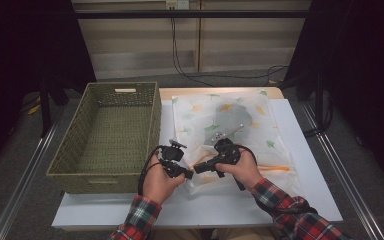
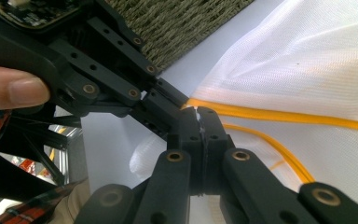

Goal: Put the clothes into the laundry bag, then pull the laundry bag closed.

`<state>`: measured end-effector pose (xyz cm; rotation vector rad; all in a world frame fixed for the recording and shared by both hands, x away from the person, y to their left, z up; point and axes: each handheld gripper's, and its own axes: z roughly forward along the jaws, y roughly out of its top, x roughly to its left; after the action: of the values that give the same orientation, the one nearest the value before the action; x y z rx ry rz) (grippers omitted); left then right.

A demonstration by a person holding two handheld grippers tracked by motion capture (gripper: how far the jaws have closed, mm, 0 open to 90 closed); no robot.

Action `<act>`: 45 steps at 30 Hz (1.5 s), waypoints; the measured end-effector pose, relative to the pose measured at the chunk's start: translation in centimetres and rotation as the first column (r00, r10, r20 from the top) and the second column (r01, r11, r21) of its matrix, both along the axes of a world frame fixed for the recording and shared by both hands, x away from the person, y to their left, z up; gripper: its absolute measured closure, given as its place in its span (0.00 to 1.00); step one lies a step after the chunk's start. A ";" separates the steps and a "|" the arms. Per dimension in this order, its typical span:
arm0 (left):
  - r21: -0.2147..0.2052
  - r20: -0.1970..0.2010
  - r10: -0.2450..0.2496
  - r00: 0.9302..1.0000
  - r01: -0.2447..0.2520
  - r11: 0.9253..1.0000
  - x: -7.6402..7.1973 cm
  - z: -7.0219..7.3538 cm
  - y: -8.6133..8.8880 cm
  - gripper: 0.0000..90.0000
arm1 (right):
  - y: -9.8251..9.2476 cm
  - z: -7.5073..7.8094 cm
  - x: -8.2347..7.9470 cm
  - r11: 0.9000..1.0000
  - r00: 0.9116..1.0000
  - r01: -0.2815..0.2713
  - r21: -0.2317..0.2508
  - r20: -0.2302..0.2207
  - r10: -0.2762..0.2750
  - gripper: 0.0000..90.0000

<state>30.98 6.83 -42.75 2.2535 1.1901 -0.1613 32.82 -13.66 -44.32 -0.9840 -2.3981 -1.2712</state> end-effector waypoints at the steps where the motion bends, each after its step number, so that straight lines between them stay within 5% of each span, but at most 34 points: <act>1: -0.001 0.001 0.010 1.000 -0.010 1.000 0.0 0.0 0.0 0.96 | 0.1 0.1 0.0 1.000 1.000 0.003 -0.006 -0.003 -0.003 1.00; 3: 0.002 -0.001 0.004 1.000 -0.004 1.000 0.0 0.2 0.3 0.96 | 0.1 0.1 -0.1 1.000 1.000 0.014 -0.026 0.020 -0.013 1.00; 6: -0.007 -0.006 0.014 1.000 -0.014 1.000 0.0 0.3 0.4 0.96 | -0.1 -0.1 0.1 1.000 1.000 0.015 0.011 -0.008 -0.015 1.00; 12: -0.013 -0.019 0.026 0.999 -0.026 1.000 0.0 0.7 0.8 0.97 | -0.2 -0.1 0.1 1.000 0.999 0.029 0.007 -0.024 -0.029 1.00; 45: -0.024 -0.031 0.041 0.999 -0.042 0.999 -0.1 1.5 1.9 0.97 | -0.5 0.1 0.0 0.999 0.999 0.043 0.005 -0.015 -0.043 1.00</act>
<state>30.88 8.73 -41.24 2.2108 1.2437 -0.1933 32.85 -14.20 -44.26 -1.0450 -2.3733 -1.2791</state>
